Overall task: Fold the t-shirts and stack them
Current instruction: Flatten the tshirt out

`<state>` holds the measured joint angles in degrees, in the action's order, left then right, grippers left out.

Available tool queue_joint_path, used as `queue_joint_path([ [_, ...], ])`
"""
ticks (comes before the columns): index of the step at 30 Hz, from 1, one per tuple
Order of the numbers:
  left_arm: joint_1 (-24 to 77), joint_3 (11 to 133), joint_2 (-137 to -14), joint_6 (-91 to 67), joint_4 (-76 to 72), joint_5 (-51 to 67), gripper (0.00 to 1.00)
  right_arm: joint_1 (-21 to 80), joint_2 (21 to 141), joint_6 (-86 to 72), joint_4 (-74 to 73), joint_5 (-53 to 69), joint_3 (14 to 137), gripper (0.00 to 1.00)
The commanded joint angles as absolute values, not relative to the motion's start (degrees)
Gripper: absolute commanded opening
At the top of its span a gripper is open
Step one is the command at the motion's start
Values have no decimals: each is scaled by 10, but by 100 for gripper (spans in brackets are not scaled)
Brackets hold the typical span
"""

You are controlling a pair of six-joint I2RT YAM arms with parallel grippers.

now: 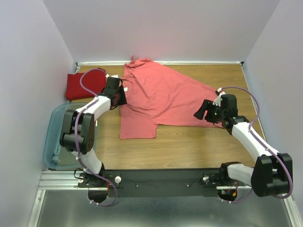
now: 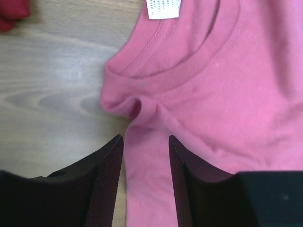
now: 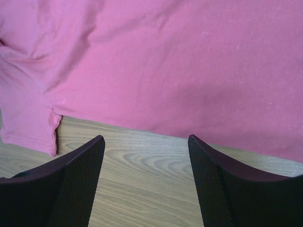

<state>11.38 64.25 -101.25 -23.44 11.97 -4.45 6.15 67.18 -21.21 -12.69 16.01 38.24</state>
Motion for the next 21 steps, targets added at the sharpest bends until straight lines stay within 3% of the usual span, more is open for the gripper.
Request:
queue_joint_path([
  [1, 116, 579, -912, -218, 158, -71, 56, 60, 660, -219, -120, 170, 376, 78],
  [9, 144, 410, -770, -265, 164, -43, 56, 60, 652, -221, -119, 183, 374, 78],
  [21, 202, 410, -797, -307, 210, -89, 60, 60, 626, -221, -119, 189, 357, 82],
])
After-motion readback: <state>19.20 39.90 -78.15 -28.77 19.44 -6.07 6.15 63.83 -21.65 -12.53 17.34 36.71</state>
